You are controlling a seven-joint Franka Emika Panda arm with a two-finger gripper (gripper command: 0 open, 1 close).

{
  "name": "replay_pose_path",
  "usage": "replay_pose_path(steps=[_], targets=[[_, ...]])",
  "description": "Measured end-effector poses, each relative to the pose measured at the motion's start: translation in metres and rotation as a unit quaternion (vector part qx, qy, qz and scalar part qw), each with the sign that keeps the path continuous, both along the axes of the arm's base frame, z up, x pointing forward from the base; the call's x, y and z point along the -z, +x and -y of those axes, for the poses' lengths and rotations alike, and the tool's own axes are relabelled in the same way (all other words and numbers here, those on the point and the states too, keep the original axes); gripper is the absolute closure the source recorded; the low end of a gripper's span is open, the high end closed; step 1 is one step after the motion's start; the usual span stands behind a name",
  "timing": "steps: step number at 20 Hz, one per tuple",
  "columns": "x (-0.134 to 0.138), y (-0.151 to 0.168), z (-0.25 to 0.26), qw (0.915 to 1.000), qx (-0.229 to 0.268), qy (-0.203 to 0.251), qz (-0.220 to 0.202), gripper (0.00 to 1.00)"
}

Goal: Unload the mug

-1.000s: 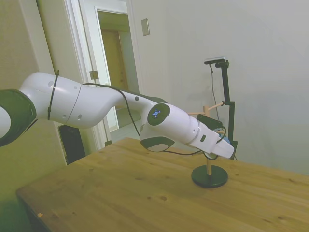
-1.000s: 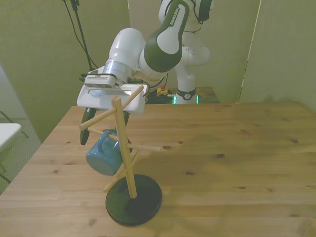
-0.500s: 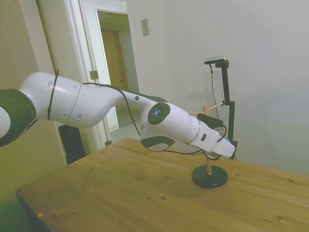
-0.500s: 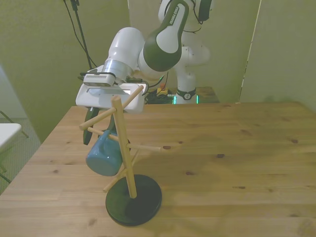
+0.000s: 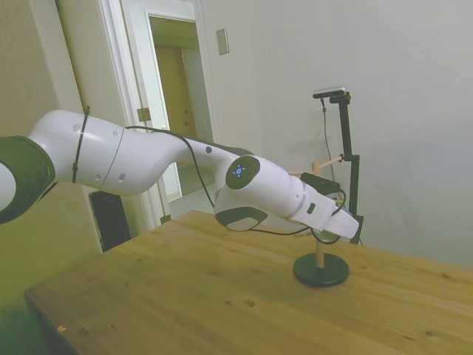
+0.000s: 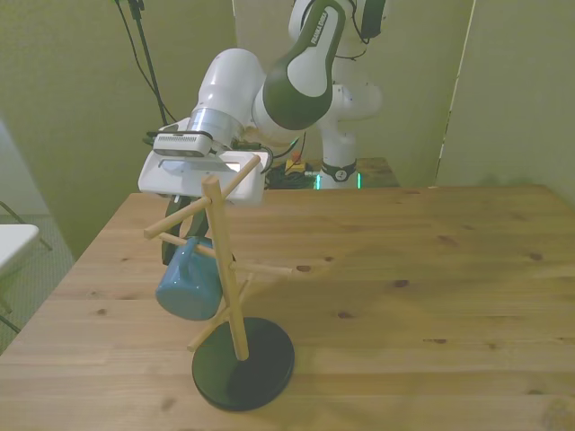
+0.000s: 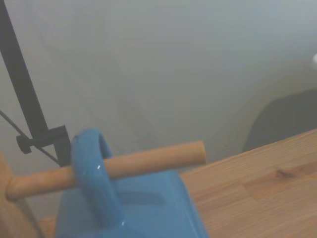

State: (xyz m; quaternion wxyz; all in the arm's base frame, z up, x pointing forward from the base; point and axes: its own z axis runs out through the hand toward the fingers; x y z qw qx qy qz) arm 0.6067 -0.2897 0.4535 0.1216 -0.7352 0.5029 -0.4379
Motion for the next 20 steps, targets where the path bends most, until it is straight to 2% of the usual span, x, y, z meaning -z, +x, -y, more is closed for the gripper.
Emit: replay_pose_path(steps=[11,20], targets=[[-0.001,0.002,-0.007,0.9999,-0.011,-0.007,-0.002,1.0],[-0.025,-0.032,-0.012,0.9996,-0.016,-0.004,0.023,1.0]])
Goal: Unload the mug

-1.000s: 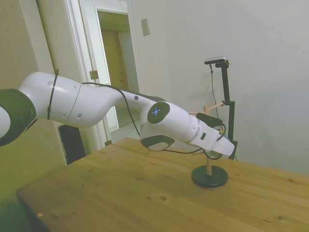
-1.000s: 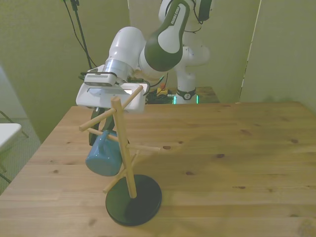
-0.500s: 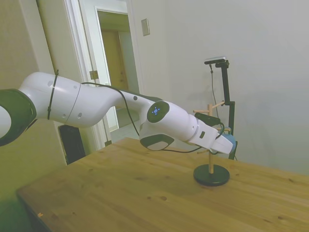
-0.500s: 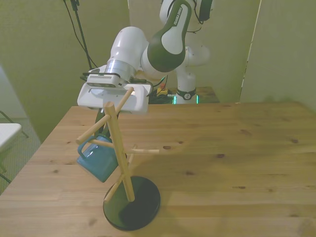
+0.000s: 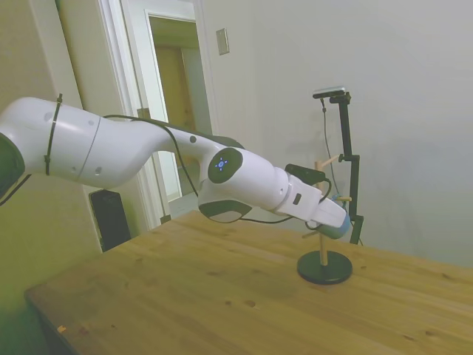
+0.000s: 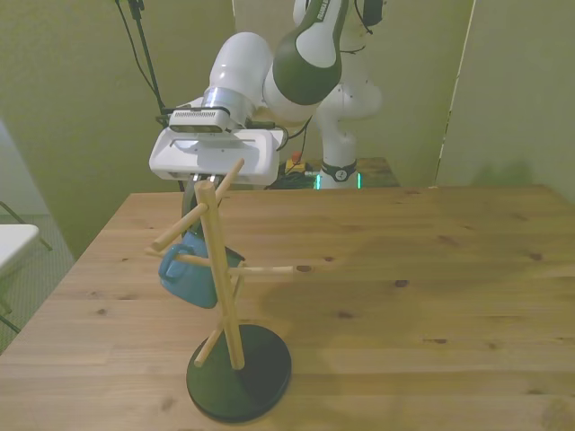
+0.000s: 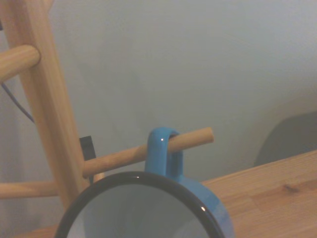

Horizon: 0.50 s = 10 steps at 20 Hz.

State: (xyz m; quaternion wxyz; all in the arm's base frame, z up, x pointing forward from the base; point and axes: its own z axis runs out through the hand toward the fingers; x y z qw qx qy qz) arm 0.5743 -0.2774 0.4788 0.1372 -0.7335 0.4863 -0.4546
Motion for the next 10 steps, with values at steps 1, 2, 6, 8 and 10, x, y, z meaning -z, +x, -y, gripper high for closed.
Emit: replay_pose_path(steps=[1,2,6,8,10], targets=[[0.001,-0.002,0.004,1.0,0.004,0.003,0.0,1.0],[0.001,-0.004,0.008,1.0,0.008,0.005,0.001,1.0],[0.002,-0.011,0.021,0.9997,0.019,0.013,0.002,1.0],[0.001,-0.013,0.026,0.9996,0.022,0.017,0.004,1.0],[-0.002,-0.015,0.031,0.9994,0.027,0.02,0.009,1.0]])
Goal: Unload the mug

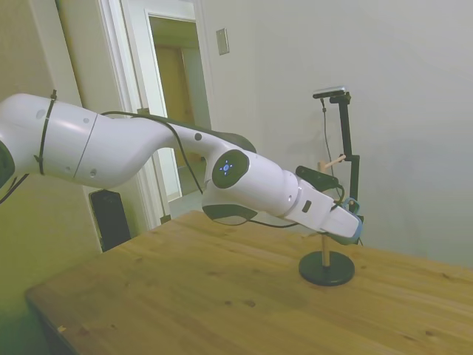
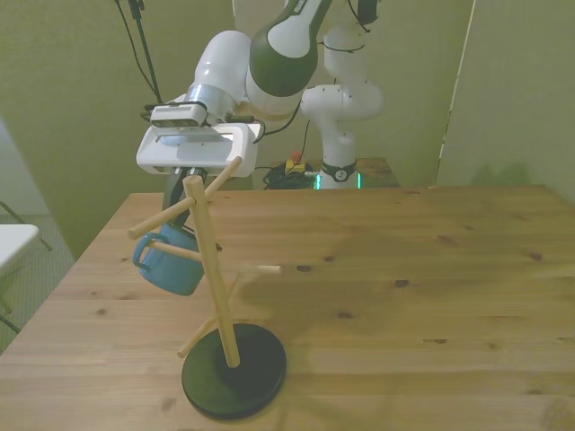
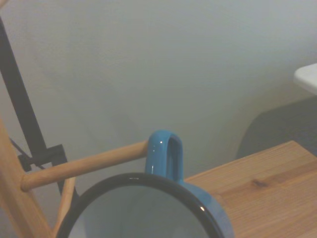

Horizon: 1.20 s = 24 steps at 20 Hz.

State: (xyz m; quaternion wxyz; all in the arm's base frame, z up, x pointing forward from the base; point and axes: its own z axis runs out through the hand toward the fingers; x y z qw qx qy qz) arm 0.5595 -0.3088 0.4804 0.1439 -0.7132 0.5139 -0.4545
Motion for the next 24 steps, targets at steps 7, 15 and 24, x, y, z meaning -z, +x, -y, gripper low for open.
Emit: replay_pose_path(steps=[7,15,24], targets=[[-0.002,-0.013,0.006,0.9998,-0.004,0.018,0.005,1.0],[0.003,-0.06,-0.041,0.9975,-0.064,0.029,-0.008,1.0],[0.053,-0.087,-0.105,0.9819,-0.166,0.035,-0.085,1.0]])
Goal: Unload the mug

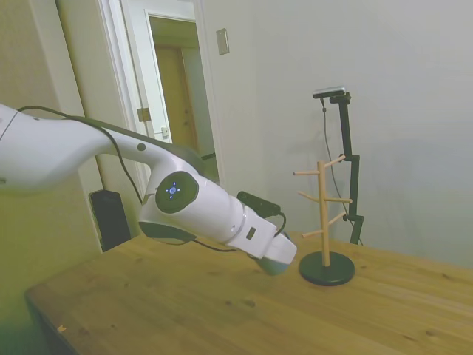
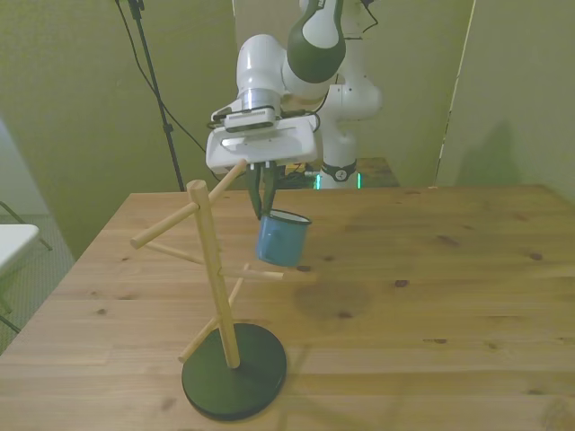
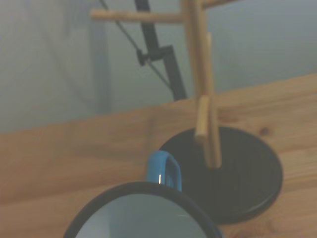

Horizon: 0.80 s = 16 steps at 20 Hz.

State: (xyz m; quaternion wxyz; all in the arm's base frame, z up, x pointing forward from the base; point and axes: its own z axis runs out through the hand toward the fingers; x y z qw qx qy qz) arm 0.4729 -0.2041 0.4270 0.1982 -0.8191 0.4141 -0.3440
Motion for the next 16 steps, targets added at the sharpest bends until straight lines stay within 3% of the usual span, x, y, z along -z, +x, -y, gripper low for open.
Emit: replay_pose_path(steps=[9,16], targets=[[0.018,-0.052,-0.073,0.9938,-0.097,0.001,-0.055,1.0],[0.028,-0.054,-0.077,0.9869,-0.116,0.016,-0.111,1.0]])
